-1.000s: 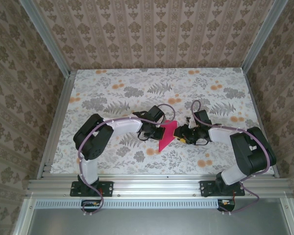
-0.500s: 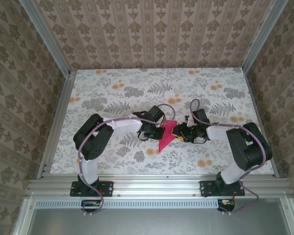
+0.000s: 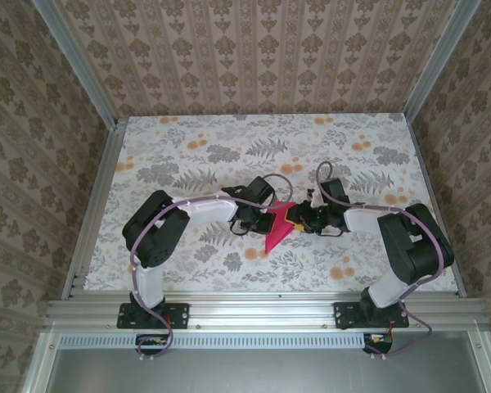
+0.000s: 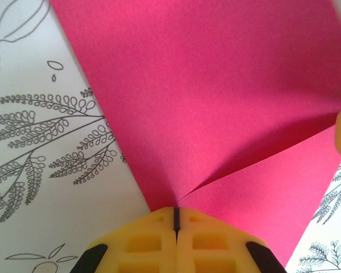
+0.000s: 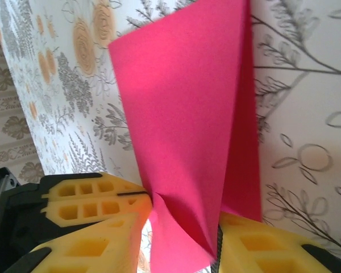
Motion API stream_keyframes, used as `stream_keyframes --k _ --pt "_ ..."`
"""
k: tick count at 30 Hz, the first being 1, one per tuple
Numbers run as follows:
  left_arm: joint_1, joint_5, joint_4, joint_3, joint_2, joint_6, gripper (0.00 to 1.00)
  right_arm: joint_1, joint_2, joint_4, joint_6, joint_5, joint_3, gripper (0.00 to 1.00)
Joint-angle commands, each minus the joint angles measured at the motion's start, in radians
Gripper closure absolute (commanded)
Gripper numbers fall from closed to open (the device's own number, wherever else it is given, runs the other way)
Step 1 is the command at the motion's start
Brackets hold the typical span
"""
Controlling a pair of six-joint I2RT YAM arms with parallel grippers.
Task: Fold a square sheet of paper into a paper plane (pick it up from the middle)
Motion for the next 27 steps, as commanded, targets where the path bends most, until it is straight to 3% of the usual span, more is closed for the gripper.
stream_keyframes --k 1,12,20,23,27 --pt "-0.002 -0.015 -0.023 -0.027 0.025 0.003 1.0 0.012 0.037 0.027 -0.041 -0.096 0.039 0.63" --pt "-0.002 -0.021 -0.02 -0.028 0.004 -0.005 1.0 0.013 0.058 -0.144 -0.255 -0.144 0.08 0.61" --pt "-0.003 -0.027 -0.017 -0.03 -0.012 -0.005 1.0 0.013 0.088 -0.192 -0.273 -0.113 0.111 0.79" --pt "-0.004 -0.035 -0.006 -0.041 -0.042 -0.009 0.94 0.014 0.079 -0.205 -0.241 -0.082 0.11 0.85" --pt "-0.021 -0.055 -0.002 -0.052 -0.113 -0.012 0.76 0.021 0.044 -0.222 -0.187 -0.042 0.097 0.9"
